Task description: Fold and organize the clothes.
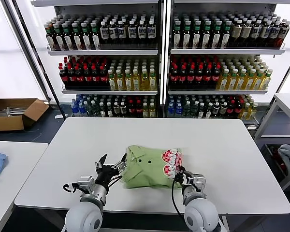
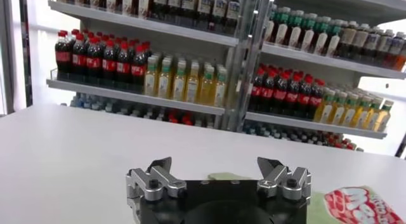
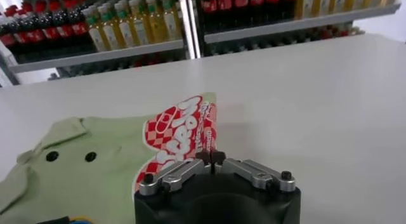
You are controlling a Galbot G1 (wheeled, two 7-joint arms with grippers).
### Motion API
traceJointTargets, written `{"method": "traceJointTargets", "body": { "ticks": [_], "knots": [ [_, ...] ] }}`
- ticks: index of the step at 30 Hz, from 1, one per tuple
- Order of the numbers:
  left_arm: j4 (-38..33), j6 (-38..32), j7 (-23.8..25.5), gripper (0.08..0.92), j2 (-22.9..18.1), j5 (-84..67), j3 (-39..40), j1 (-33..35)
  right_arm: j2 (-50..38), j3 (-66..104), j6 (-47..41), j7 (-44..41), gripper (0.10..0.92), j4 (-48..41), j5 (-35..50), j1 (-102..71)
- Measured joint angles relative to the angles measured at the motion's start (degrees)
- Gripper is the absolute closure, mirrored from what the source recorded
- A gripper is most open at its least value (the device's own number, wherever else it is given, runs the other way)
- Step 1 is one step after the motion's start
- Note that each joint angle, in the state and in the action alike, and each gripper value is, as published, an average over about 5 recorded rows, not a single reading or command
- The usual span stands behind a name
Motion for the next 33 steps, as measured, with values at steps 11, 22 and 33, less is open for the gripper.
{"method": "traceJointTargets", "body": {
  "ticks": [11,22,33],
  "knots": [
    [-0.4,-0.1,0.0,0.177,-1.1,0.5,0.9,0.9,-4.8,4.6,0.1,-2.3,0.917,-3.8,-5.7,0.1],
    [-0.7,-0.1,0.4,0.177,-1.8,1.3,1.0,2.4,-4.4,6.6,3.8,-3.9,0.673,-1.3,-12.0,-2.4],
    [-1.2,-0.5,0.8,0.177,-2.6,2.0,1.1,4.2,-1.7,4.2,3.1,-2.1,0.361,5.0,-13.1,-7.8]
  ]
}}
